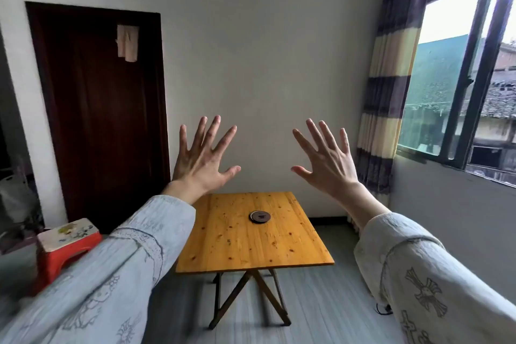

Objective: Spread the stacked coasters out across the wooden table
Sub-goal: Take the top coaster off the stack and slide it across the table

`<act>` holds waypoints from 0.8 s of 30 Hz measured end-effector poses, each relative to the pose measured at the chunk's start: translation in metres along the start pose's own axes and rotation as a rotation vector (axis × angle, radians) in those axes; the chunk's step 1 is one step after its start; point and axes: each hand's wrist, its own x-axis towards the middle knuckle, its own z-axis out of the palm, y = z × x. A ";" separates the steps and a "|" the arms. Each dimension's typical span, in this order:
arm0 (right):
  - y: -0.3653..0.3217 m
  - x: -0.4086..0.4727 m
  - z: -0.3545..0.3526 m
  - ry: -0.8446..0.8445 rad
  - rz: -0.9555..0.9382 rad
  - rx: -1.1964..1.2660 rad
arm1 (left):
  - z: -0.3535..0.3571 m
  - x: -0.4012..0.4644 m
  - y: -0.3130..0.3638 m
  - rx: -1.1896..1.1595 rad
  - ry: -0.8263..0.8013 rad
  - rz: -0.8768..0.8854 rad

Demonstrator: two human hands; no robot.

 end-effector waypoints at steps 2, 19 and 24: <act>-0.007 0.005 0.008 0.010 0.001 0.010 | 0.006 0.001 -0.004 -0.012 -0.008 -0.006; -0.002 0.050 0.153 -0.058 -0.033 0.115 | 0.147 0.054 -0.001 -0.181 -0.101 0.055; 0.033 0.085 0.214 -0.050 -0.036 0.166 | 0.205 0.106 0.018 -0.253 -0.090 -0.001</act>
